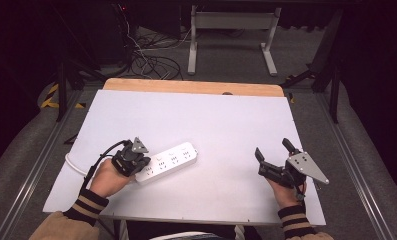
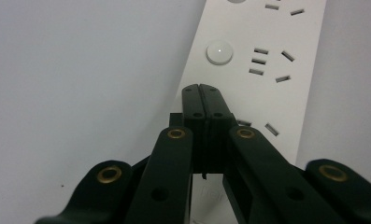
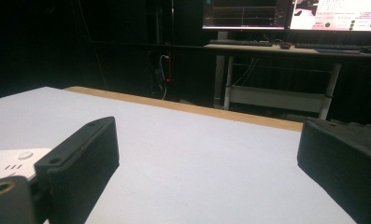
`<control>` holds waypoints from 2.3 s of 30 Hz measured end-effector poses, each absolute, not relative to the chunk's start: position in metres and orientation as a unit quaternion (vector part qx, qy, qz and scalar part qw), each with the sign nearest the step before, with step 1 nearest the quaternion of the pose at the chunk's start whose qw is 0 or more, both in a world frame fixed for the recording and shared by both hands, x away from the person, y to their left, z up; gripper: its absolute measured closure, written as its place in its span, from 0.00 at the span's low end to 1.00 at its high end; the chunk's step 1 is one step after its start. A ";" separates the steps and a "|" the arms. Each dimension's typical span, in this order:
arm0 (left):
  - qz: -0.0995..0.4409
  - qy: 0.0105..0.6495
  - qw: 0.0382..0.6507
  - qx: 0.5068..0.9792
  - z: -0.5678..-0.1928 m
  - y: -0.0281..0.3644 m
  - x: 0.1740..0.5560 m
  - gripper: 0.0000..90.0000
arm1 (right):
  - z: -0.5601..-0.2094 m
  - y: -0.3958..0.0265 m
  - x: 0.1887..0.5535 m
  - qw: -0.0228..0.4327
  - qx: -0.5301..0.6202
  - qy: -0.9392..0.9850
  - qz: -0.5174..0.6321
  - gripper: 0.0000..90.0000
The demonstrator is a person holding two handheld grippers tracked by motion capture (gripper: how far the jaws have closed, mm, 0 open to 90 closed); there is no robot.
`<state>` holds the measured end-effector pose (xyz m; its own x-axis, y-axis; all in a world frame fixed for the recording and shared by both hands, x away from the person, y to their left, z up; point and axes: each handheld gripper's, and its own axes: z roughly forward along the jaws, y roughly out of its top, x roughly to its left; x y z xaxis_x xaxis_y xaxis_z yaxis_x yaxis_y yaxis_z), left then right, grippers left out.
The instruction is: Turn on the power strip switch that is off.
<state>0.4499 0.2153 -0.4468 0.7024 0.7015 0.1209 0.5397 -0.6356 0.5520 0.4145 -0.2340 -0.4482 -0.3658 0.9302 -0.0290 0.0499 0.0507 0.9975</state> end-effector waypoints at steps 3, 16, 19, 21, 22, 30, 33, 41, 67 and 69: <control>0.165 0.343 0.250 0.890 -0.448 0.216 0.449 1.00 | -0.448 -0.234 0.414 0.393 0.403 0.608 0.559 0.07; 0.199 0.332 0.265 0.883 -0.452 0.221 0.445 1.00 | -0.448 -0.234 0.415 0.394 0.400 0.609 0.561 0.07; 0.196 0.332 0.268 0.883 -0.452 0.222 0.445 1.00 | -0.448 -0.234 0.415 0.394 0.401 0.609 0.559 0.07; 0.199 0.332 0.271 0.881 -0.452 0.223 0.446 1.00 | -0.448 -0.234 0.415 0.394 0.403 0.609 0.559 0.07; 0.204 0.332 0.276 0.878 -0.453 0.223 0.445 1.00 | -0.448 -0.234 0.415 0.395 0.403 0.608 0.559 0.07; 0.314 0.327 0.484 0.748 -0.433 0.252 0.422 1.00 | -0.447 -0.235 0.414 0.396 0.403 0.604 0.562 0.07; 0.394 0.376 0.546 0.637 -0.424 0.277 0.400 1.00 | -0.447 -0.236 0.413 0.397 0.404 0.600 0.565 0.07; 0.477 0.424 0.546 0.543 -0.421 0.305 0.388 1.00 | -0.447 -0.236 0.413 0.402 0.403 0.598 0.564 0.07; 0.556 0.418 0.510 0.506 -0.427 0.297 0.398 0.00 | -0.446 -0.237 0.413 0.404 0.406 0.594 0.565 0.07; 0.553 0.420 0.511 0.507 -0.427 0.297 0.399 0.00 | -0.446 -0.237 0.413 0.405 0.405 0.594 0.565 0.07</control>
